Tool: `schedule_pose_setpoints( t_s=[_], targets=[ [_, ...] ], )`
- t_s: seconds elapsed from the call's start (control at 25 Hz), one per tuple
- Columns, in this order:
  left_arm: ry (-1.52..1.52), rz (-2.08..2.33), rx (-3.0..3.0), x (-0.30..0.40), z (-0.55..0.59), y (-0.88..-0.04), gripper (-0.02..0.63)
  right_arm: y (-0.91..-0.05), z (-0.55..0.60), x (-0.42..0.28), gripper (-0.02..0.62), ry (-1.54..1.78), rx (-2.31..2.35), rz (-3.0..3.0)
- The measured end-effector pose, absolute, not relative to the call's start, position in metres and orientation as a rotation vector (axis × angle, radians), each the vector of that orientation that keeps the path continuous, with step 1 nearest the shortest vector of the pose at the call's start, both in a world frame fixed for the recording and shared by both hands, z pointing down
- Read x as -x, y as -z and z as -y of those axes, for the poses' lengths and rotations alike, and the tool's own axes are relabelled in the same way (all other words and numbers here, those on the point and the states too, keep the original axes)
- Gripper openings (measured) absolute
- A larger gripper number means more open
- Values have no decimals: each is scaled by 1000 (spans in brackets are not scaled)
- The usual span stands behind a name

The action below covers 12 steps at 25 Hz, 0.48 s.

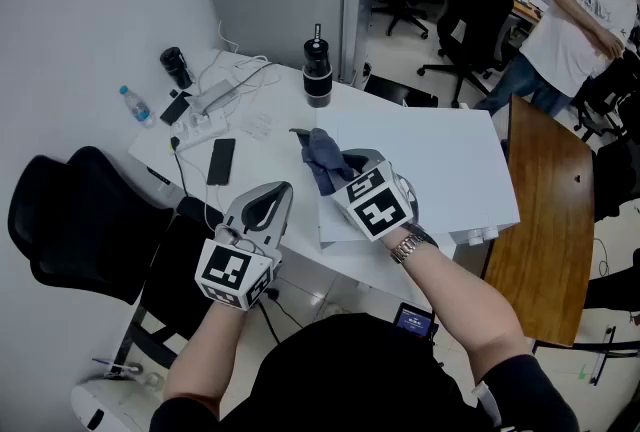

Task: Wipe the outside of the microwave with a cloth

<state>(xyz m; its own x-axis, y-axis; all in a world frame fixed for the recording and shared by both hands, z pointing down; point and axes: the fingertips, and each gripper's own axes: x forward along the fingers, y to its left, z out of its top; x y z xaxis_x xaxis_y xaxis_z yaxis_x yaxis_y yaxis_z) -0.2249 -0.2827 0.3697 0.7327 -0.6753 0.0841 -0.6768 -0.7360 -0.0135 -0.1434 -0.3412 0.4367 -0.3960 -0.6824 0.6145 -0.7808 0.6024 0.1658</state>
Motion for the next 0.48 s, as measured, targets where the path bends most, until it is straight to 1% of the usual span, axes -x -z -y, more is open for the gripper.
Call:
schedule_pose_setpoints(
  t_s=[0.24, 0.48],
  targets=[
    [-104, 1112, -2935, 222, 299, -365, 5, -438, 350, 143, 67, -161, -1153, 2151],
    [-80, 1052, -2983, 203, 300, -357, 5, -438, 348, 126, 66, -166, -1187, 2128]
  ],
)
